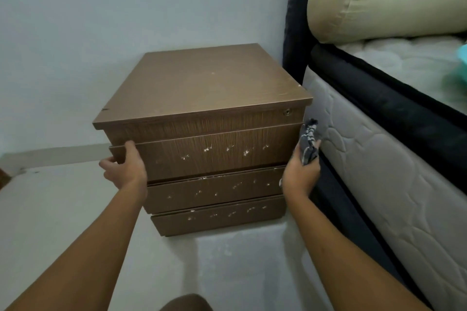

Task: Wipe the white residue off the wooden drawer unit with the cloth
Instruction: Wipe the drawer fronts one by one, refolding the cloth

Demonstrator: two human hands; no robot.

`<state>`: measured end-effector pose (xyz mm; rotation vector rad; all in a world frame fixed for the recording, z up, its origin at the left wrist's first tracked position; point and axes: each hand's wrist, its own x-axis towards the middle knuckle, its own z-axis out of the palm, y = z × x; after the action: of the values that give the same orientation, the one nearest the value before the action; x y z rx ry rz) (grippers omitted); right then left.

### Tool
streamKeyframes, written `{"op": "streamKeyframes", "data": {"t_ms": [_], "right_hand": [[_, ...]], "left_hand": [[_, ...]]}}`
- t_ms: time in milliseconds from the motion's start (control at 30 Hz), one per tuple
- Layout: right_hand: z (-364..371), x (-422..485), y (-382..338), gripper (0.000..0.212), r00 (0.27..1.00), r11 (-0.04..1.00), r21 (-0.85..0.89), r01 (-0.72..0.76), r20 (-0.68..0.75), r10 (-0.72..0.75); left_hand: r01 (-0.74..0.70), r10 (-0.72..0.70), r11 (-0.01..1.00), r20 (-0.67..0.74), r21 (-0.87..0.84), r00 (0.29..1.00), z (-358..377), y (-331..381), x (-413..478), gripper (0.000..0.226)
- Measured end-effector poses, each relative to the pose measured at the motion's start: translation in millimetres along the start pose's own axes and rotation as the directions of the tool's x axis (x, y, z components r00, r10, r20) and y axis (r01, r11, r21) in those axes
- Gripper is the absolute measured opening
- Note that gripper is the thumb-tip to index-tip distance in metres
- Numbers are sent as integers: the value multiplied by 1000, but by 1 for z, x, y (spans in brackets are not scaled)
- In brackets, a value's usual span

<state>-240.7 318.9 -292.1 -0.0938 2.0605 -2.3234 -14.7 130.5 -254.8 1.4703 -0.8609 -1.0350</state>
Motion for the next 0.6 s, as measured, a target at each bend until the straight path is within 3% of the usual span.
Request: {"op": "streamKeyframes", "data": {"t_ms": [167,333,467,600], "right_hand": [[23,2,21,66,998,998,-11,58,24,-58],[48,-10,31,65,989,989,-1,146,-23,-146],[64,-9,46,83,991,991,33,131,-43,-129],[73,-36,35,70,989,988,-27,150,17,-150]], "left_hand": [[-55,56,998,32,-19,998,-1,-6,0,37],[-82,91,993,101,-85,991,-9,-20,12,52],[-106,122,990,198,-92,972,-24,-26,22,50],[-171,181,983,222,-66,958,-36,-34,32,36]]}}
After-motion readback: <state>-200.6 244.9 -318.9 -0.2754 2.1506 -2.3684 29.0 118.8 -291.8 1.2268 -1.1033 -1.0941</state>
